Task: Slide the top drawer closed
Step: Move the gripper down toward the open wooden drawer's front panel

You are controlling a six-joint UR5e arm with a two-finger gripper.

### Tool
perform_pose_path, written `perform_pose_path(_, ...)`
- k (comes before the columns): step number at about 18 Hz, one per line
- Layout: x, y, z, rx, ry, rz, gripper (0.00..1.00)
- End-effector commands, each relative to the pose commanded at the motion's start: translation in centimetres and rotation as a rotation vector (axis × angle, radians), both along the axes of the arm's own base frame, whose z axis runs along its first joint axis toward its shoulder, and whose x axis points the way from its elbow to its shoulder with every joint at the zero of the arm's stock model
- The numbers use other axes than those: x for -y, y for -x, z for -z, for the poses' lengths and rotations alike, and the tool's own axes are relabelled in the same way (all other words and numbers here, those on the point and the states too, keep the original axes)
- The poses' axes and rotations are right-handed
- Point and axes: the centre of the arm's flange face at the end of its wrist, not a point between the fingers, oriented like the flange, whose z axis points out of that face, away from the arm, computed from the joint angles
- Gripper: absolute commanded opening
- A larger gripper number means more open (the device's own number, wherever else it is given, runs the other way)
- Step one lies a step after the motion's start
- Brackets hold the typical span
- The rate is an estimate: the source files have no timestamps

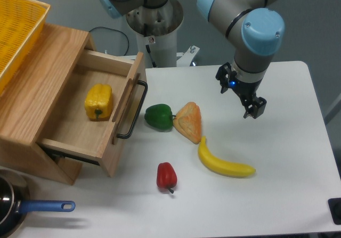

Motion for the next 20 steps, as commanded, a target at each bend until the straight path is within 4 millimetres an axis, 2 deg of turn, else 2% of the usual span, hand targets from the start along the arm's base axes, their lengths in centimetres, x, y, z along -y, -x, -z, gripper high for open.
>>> perform_pose_path(3,-0.2,-0.5,-0.6,-0.009,-0.003,-0.003,1.00)
perform_pose_path(8,0.8,-1.9,0.7,-0.018,-0.007,-0.112,1.00)
perform_pose_path(11,1.2,-2.9,0.8,-0.055,-0.025,-0.173,1.00)
perform_pose_path(15,0.6,-3.0,0.8,-0.055,-0.032,-0.293,1.00)
perform_pose_path(18,0.2,-3.4,1.1,-0.047,-0.028,-0.287,1.00)
perform_pose_path(20,0.2,-3.4,0.7,-0.053,-0.032,-0.288,1.00)
